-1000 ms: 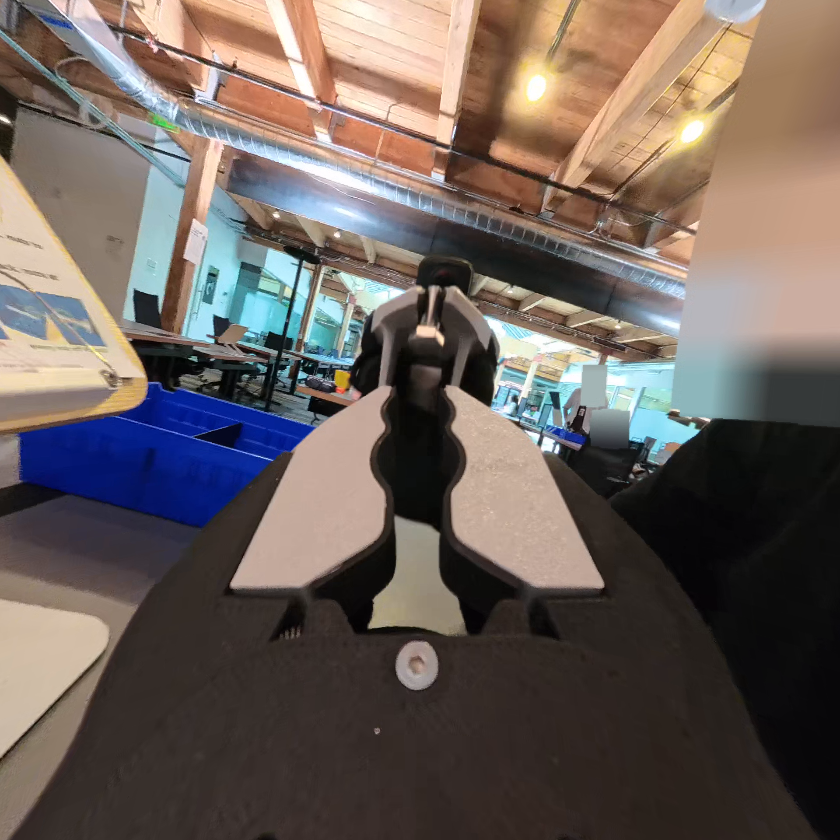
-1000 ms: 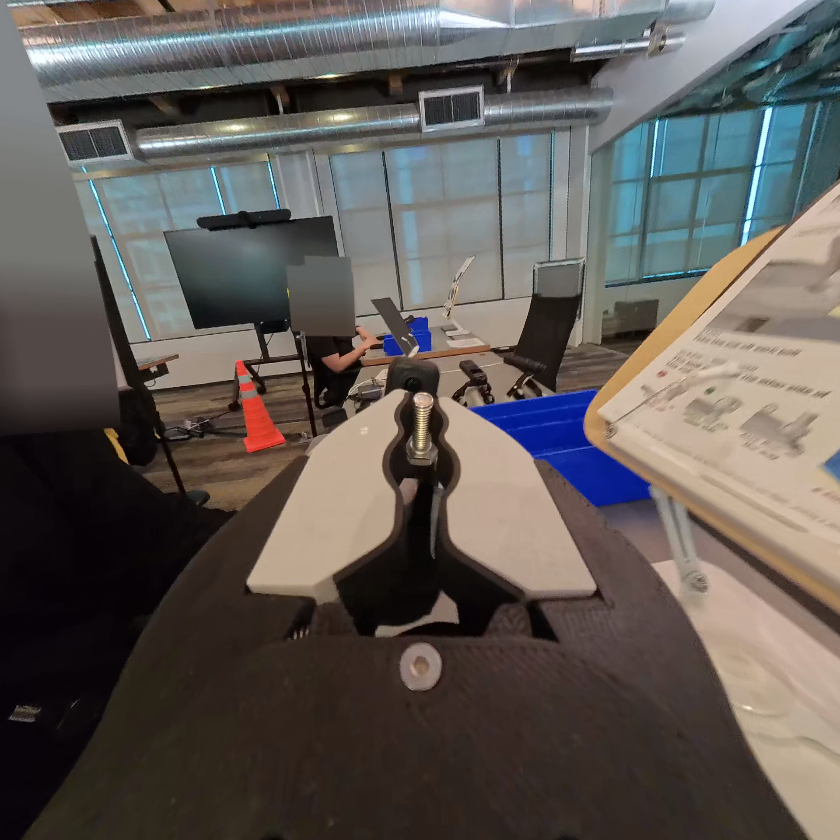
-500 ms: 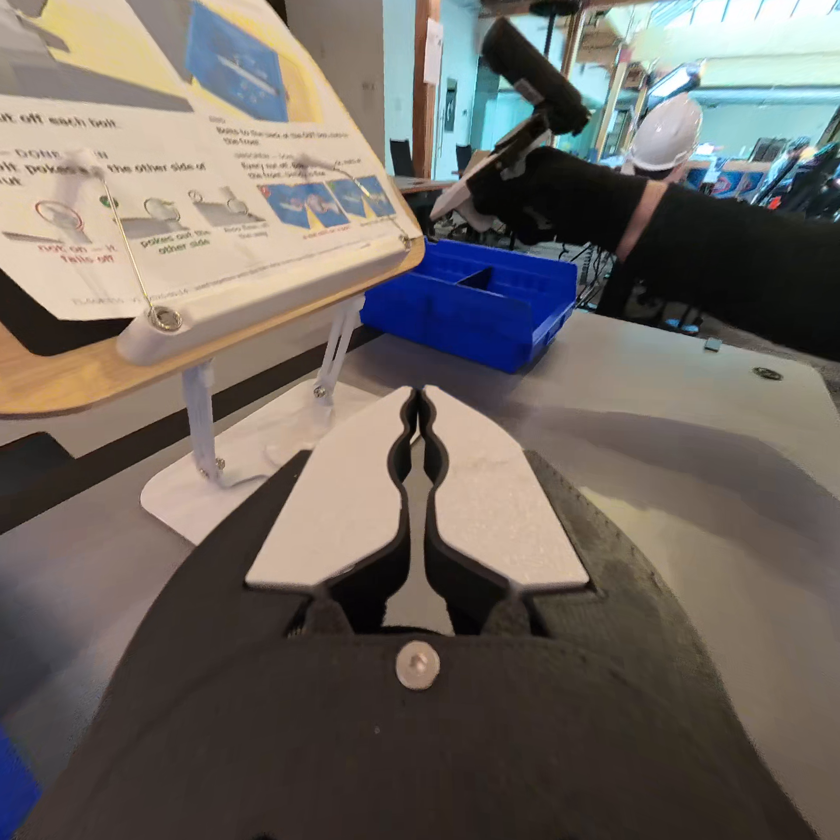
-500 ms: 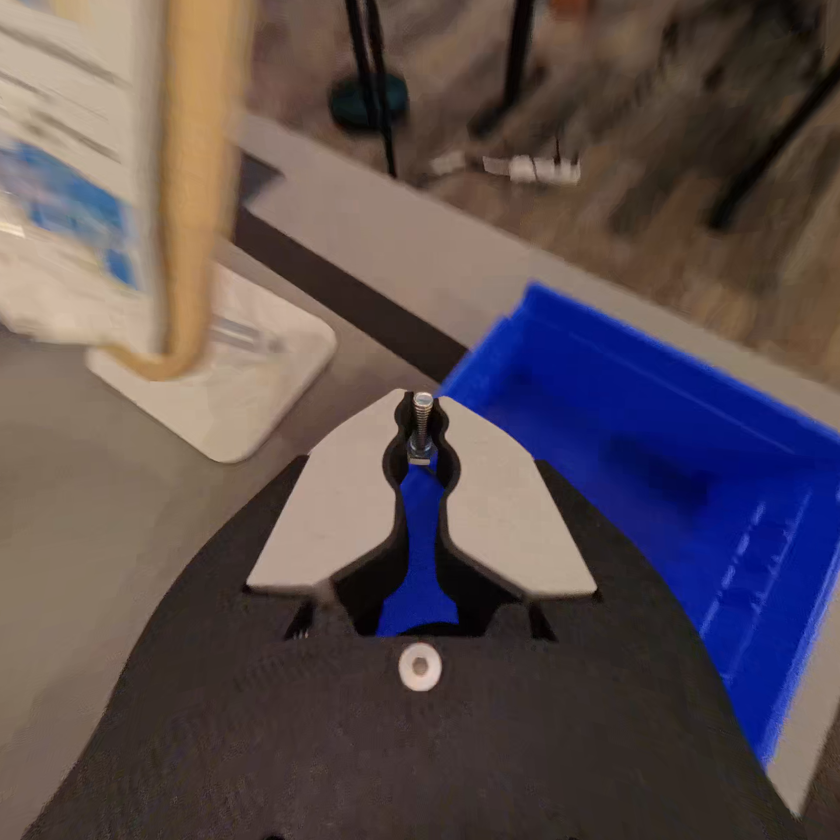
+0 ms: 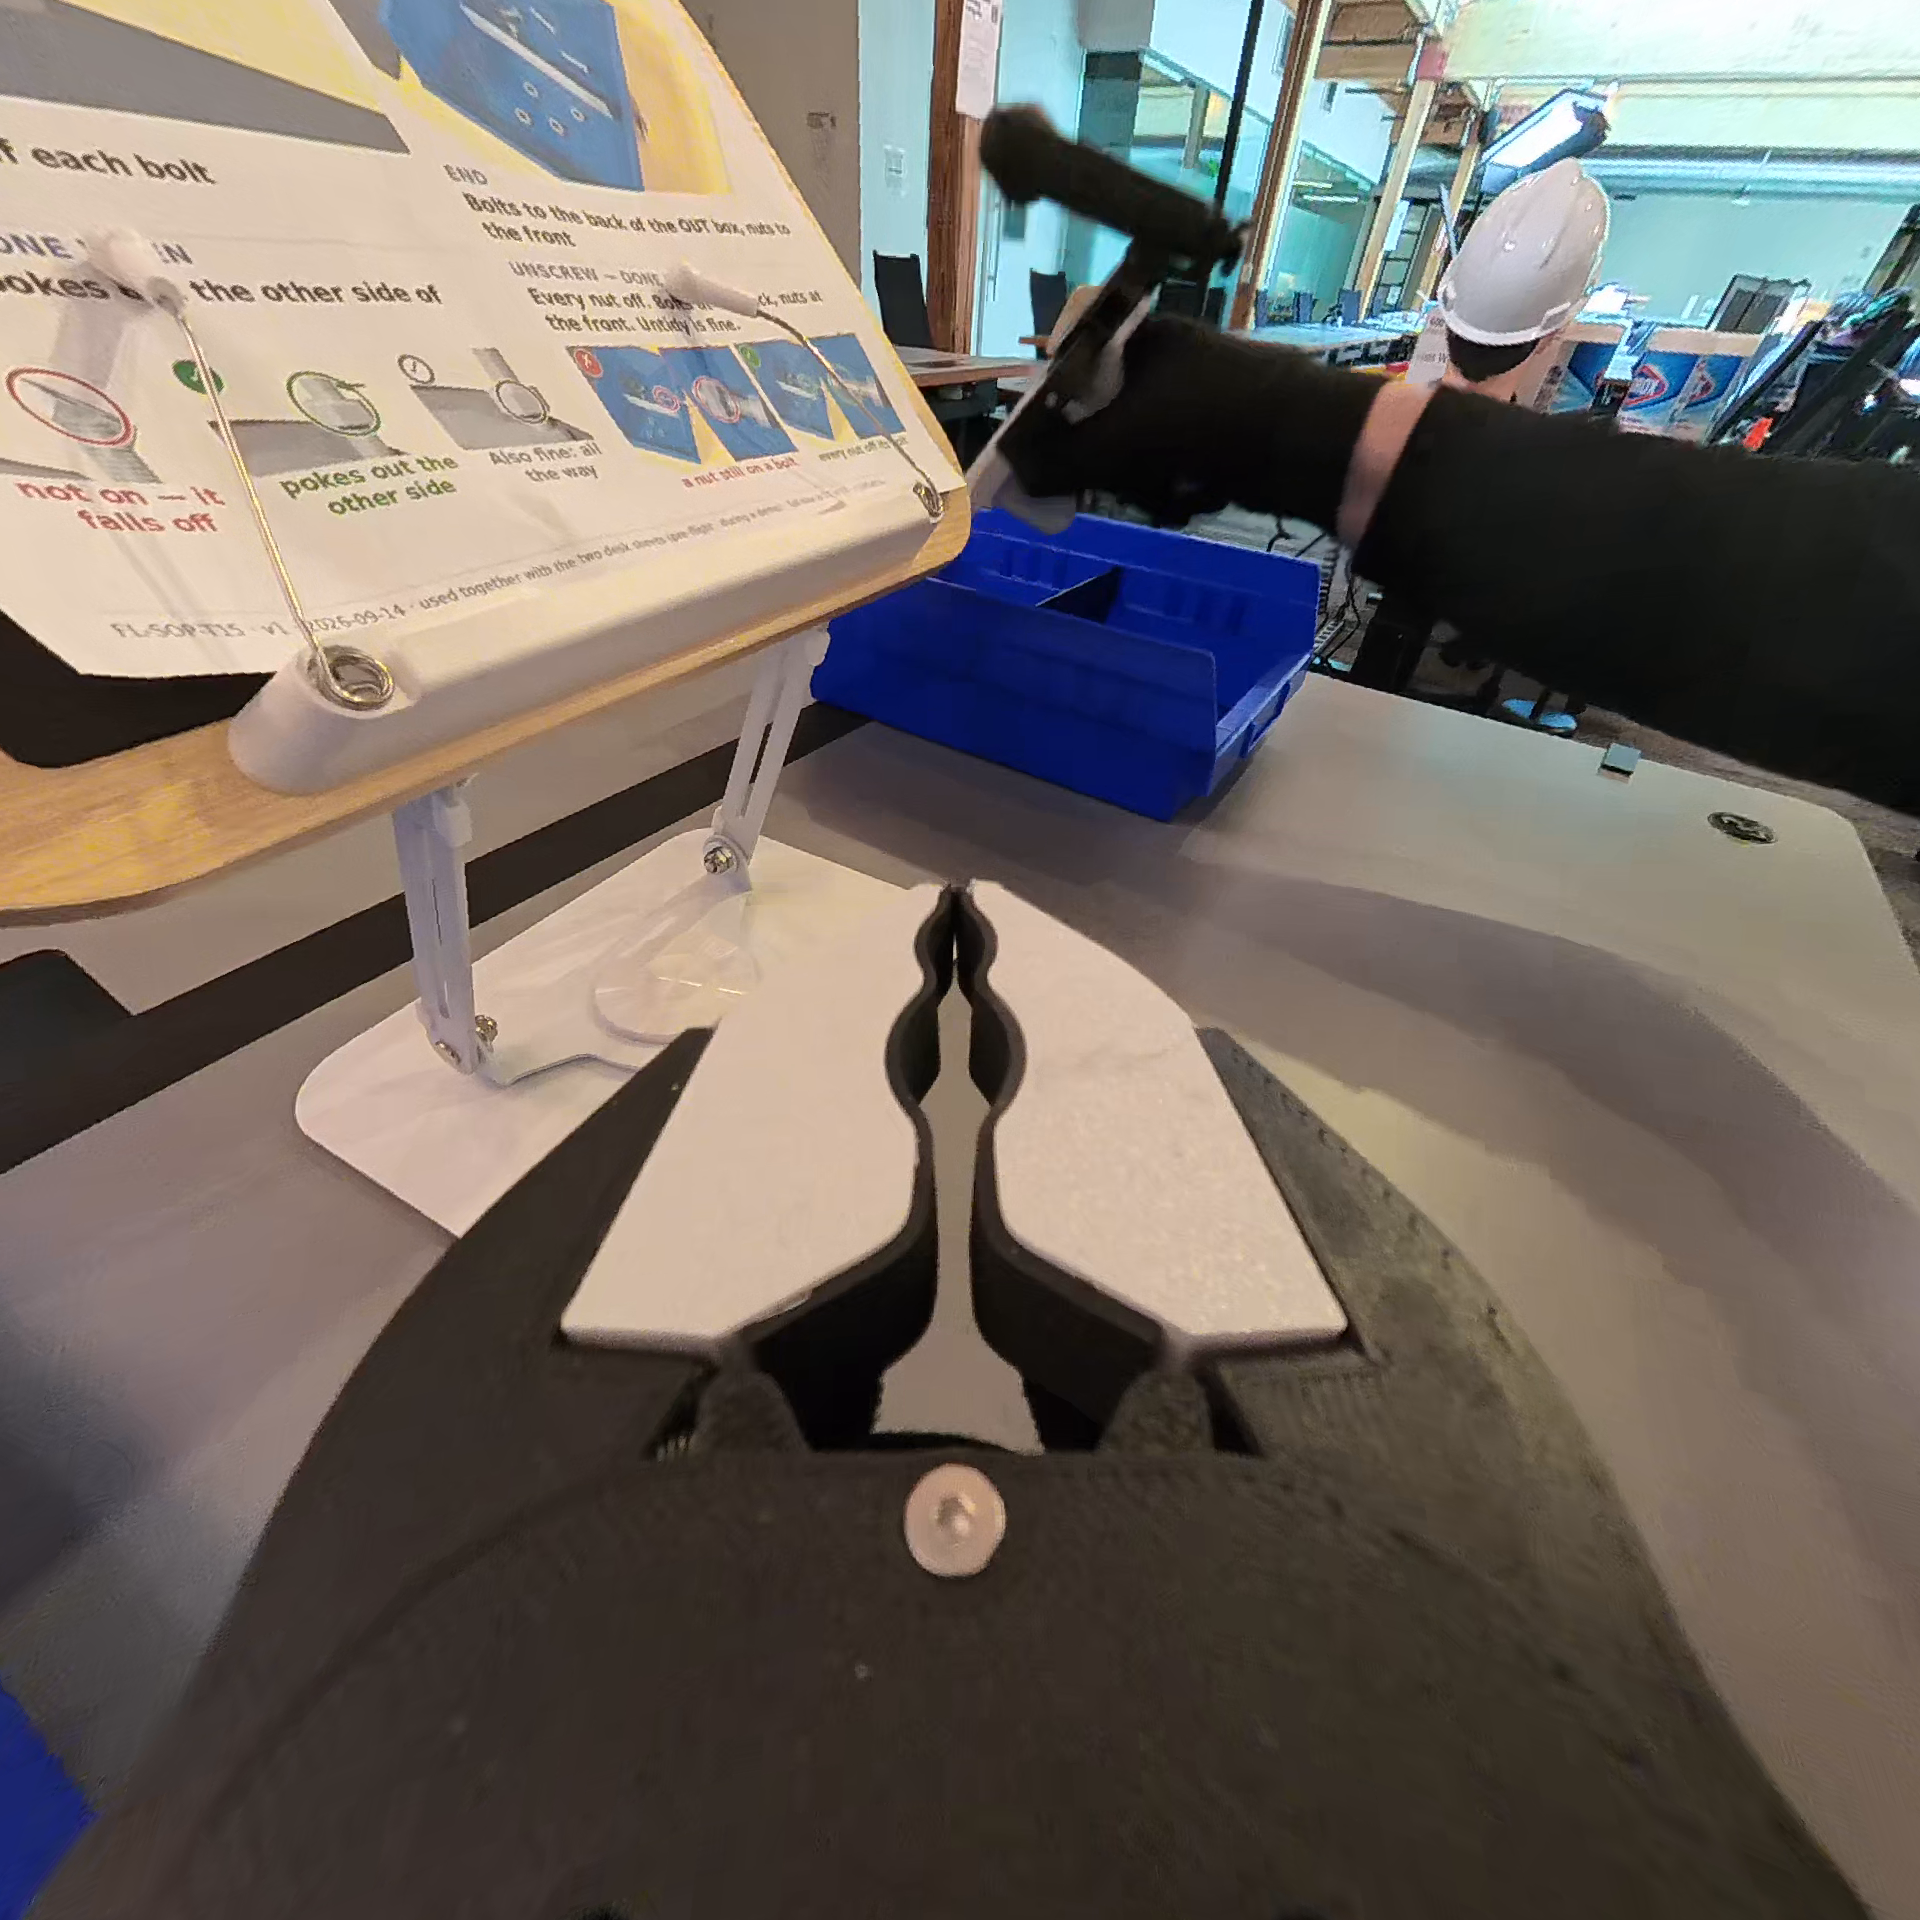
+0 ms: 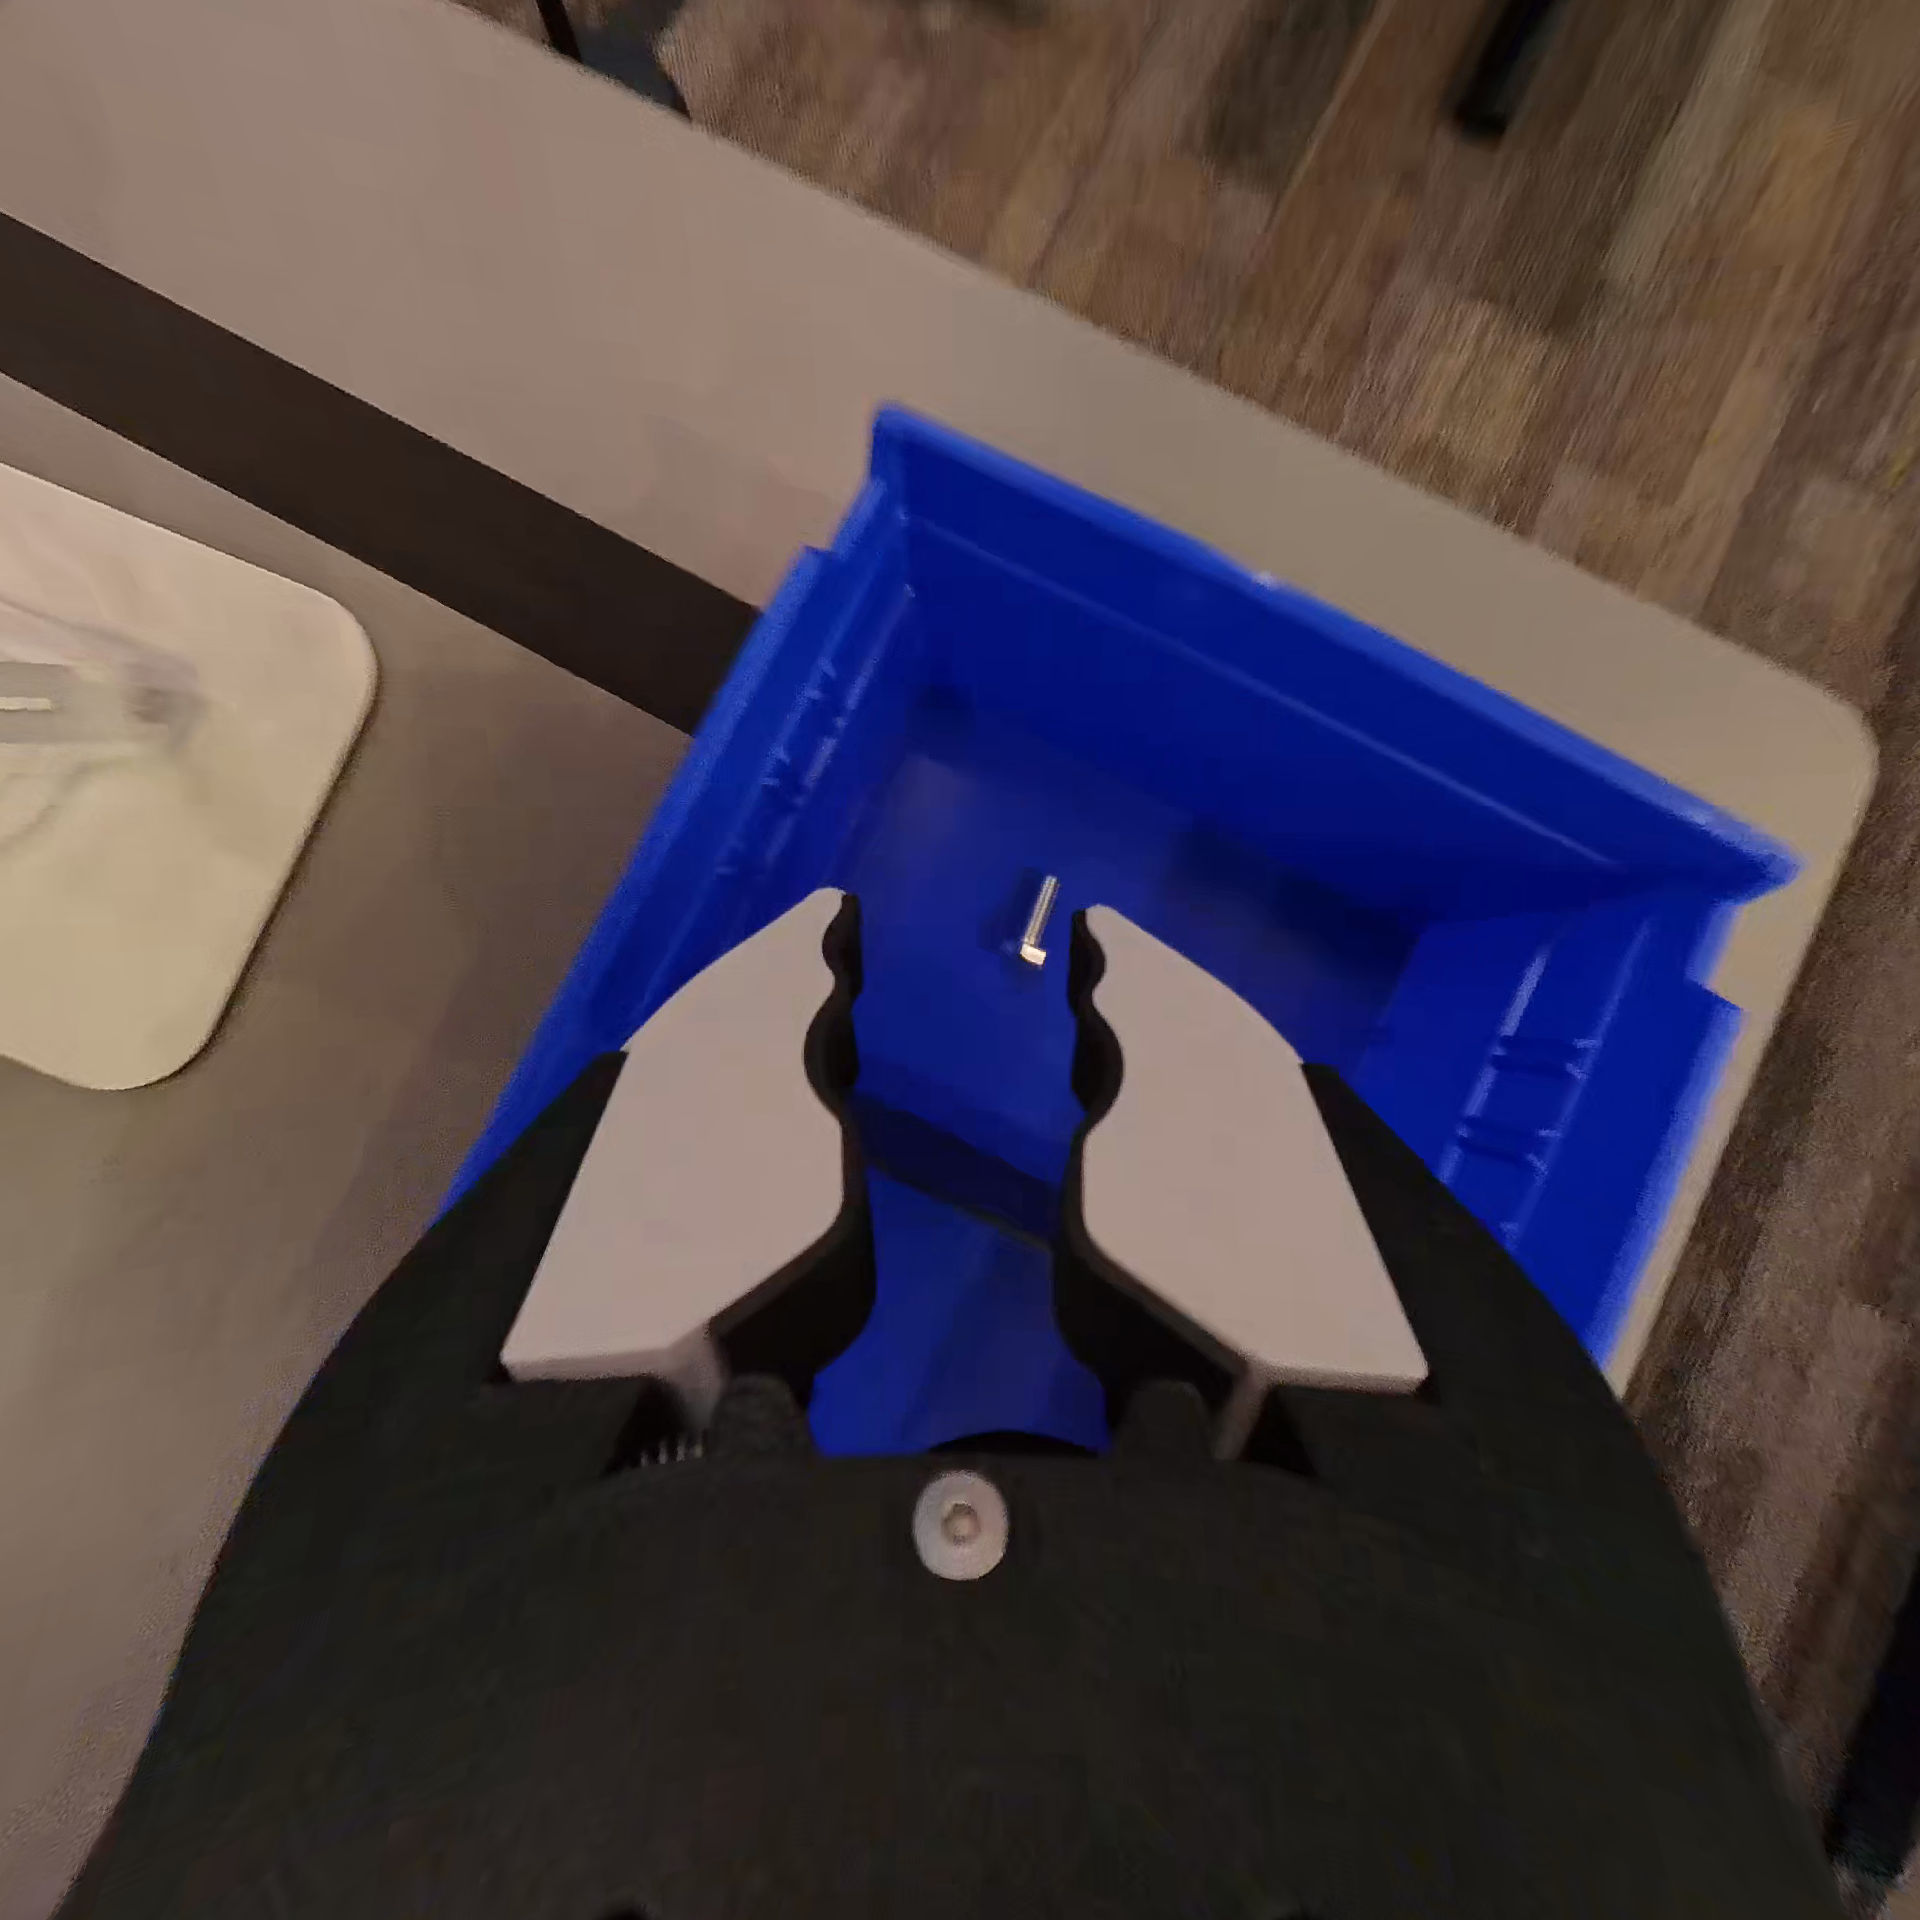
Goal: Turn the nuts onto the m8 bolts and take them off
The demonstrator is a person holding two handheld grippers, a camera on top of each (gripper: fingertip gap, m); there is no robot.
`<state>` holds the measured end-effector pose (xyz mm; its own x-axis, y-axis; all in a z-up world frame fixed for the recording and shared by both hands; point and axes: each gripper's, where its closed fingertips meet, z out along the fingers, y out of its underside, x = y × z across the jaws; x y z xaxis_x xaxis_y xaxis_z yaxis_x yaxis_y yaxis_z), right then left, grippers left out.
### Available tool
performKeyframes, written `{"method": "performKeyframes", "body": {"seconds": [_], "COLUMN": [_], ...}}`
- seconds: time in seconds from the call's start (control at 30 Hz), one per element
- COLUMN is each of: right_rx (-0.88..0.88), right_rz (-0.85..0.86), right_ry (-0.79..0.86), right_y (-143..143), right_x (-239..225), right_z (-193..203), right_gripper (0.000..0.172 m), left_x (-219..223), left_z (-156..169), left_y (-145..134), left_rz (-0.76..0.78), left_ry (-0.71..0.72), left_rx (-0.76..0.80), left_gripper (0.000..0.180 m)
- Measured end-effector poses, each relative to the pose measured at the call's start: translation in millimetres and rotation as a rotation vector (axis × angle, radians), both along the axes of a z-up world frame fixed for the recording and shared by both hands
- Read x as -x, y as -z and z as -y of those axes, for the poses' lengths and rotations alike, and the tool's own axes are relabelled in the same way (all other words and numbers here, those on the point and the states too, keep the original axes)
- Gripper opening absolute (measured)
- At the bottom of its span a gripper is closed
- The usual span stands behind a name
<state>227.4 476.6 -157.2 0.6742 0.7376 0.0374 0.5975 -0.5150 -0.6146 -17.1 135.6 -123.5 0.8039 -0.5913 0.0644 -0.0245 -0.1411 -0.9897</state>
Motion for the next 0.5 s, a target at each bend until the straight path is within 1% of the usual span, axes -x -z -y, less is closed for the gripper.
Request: {"method": "performKeyframes", "body": {"seconds": [0.07, 0.13, 0.2, 0.27, 0.3, 0.4, 0.43, 0.5], "right_rx": [-0.106, -0.214, -0.306, -0.357, -0.364, -0.379, -0.369, -0.296], "right_rz": [-0.044, -0.116, -0.186, -0.268, -0.309, -0.378, -0.415, -0.507], "right_ry": [-0.022, -0.074, -0.162, -0.263, -0.332, -0.491, -0.516, -0.564], "right_y": [-31.8, -67.3, -96.0, -112.2, -114.4, -101.7, -94.5, -74.0], "right_x": [1.7, 10.4, 25.1, 43.7, 56.3, 92.0, 104.1, 131.7], "right_z": [17.6, 51.1, 97.1, 149.9, 178.8, 250.9, 269.4, 301.8], "right_gripper": [0.034, 0.028, 0.019, 0.008, 0.003, 0.0, 0.0, 0.0], "left_x": [-2.3, -4.2, -4.1, -1.2, 0.4, 13.0, 19.5, 36.6], "left_z": [0.8, 1.8, 3.6, 6.1, 8.3, 17.0, 21.0, 30.2], "left_y": [-0.5, -1.0, -2.0, -3.9, -4.7, -0.5, 1.4, 7.6], "left_rz": [-0.007, -0.014, -0.015, -0.021, -0.024, -0.07, -0.08, -0.088], "left_ry": [0.004, 0.006, 0.002, -0.014, -0.02, -0.068, -0.089, -0.143], "left_rx": [-0.005, -0.009, -0.014, -0.023, -0.027, -0.029, -0.027, -0.015], "left_gripper": [0.0, 0.0, 0.0, 0.0, 0.0, 0.0, 0.0, 0.0]}}
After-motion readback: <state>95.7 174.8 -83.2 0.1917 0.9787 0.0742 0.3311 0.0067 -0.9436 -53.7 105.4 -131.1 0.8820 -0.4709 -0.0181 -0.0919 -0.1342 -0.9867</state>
